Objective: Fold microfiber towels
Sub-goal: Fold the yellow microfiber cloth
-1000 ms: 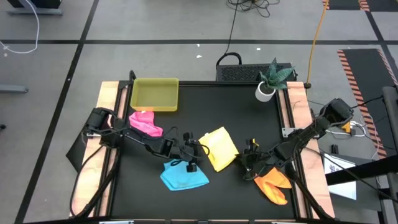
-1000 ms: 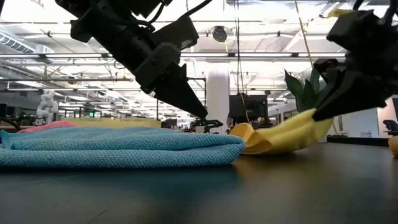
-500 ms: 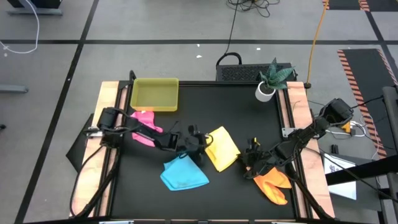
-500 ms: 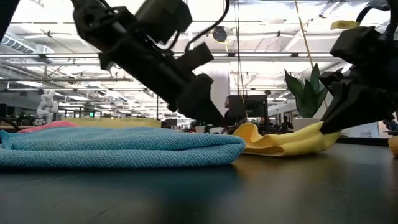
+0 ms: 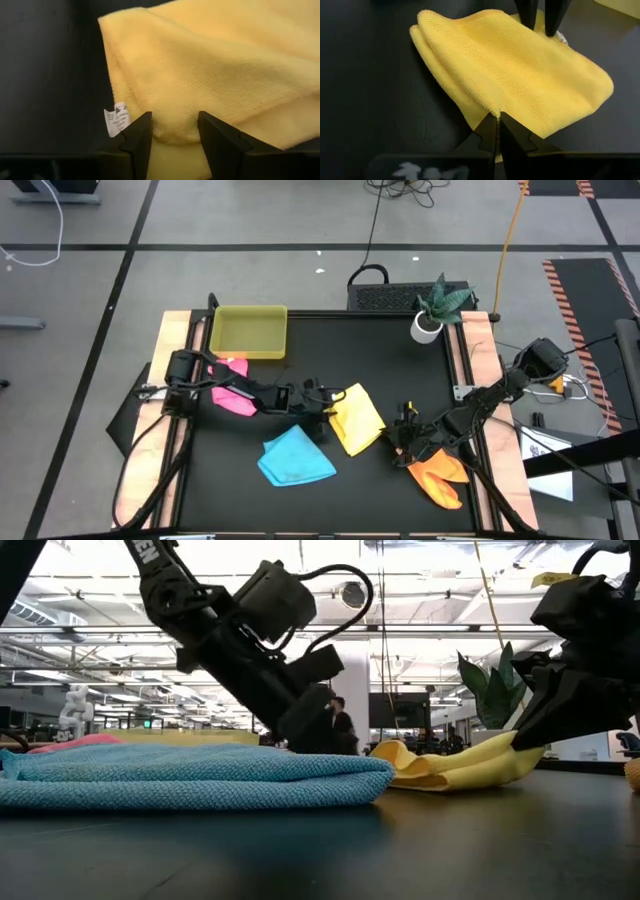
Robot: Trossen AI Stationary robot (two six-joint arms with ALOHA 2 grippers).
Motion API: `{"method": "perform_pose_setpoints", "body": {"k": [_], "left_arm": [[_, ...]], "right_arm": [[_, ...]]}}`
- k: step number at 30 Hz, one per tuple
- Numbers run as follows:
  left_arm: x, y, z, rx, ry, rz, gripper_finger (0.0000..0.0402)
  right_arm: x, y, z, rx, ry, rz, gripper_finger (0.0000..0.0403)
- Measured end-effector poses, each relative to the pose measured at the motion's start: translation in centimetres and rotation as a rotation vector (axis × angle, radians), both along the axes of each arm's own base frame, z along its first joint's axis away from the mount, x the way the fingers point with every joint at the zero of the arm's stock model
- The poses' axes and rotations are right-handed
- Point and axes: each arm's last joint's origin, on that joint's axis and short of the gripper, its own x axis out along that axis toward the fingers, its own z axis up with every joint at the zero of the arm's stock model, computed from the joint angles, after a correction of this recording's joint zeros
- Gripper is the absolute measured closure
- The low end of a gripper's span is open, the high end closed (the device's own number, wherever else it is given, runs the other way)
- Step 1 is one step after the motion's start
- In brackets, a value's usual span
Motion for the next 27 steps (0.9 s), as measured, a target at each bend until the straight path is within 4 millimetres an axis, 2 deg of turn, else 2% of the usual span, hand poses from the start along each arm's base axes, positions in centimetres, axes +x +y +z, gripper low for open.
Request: {"method": "perform_pose_setpoints", "body": {"k": [8,19,27], "left_arm": [[0.15,0.31,-0.54,-0.009,-0.014,0.071,0.0245],[0.04,0.68,-0.76,-0.045,0.003,0.103,0.0350],[-0.15,0.68,-0.98,-0.031,0.040,0.092,0.0393]], "right_arm": [[0.16,0.10,0.15,-0.003,-0.017,0.014,0.0397],[0.21,0.14,0.21,-0.003,-0.024,0.018,0.0397],[0.21,0.14,0.21,-0.014,-0.022,0.027,0.0397]]}}
